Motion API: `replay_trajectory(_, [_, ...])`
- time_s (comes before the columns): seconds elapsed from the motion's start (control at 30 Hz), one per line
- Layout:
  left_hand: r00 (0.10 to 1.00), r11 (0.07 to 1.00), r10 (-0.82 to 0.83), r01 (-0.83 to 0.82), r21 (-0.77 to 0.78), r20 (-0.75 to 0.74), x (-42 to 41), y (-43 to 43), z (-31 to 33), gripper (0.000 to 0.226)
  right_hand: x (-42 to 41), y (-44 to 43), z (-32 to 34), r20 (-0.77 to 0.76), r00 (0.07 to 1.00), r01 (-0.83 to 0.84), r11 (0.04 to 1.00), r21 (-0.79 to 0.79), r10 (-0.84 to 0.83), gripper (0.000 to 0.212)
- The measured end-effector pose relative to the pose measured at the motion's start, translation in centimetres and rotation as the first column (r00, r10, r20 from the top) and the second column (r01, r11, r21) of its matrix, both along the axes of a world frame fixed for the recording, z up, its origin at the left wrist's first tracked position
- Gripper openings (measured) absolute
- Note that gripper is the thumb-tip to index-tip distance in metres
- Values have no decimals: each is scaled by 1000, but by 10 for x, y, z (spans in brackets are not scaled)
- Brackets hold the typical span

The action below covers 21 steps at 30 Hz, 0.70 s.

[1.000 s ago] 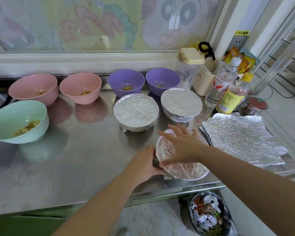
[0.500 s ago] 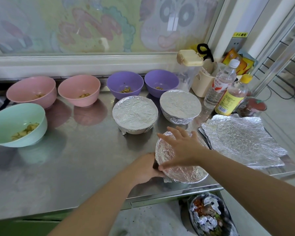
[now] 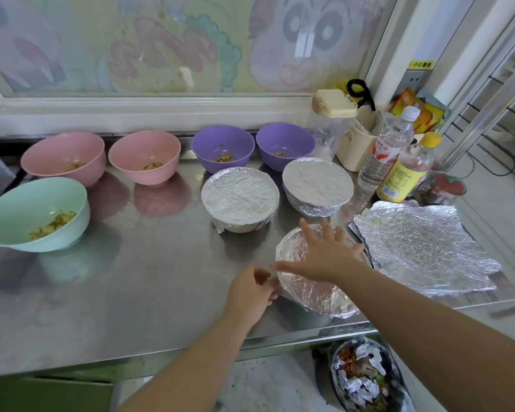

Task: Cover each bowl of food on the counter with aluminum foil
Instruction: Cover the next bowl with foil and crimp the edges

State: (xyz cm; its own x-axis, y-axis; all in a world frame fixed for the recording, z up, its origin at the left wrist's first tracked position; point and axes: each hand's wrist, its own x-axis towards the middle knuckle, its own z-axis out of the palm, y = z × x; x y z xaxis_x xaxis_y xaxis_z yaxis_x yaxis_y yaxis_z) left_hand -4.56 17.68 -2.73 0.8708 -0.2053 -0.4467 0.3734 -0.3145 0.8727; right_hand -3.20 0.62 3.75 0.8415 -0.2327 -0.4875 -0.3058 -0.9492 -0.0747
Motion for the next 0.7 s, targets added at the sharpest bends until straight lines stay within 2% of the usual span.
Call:
replay_trajectory(0.07, [984, 984, 129, -143, -110, -122, -6, -11, -2, 9, 4, 0, 2, -23, 1000, 16, 1000, 23, -15, 138])
replay_trajectory(0.2, [897, 875, 283, -386, -293, -338, -11, -22, 7, 11, 10, -4, -1, -37, 999, 10, 1000, 20, -9, 144])
replay_trajectory(0.37, [799, 758, 362, -552, -347, -481, -20, -34, 15, 24, 4, 0, 0, -5, 1000, 13, 1000, -16, -14, 138])
replay_trajectory(0.53, [735, 680, 326, -619, -393, -595, -21, -37, 23, 22, -1, 4, -2, 26, 1000, 4, 998, -64, -3, 137])
replay_trajectory(0.7, [757, 634, 176, -576, -516, -629, -16, -35, 28, 57, -3, 4, -3, 42, 999, 8, 998, -67, -6, 136])
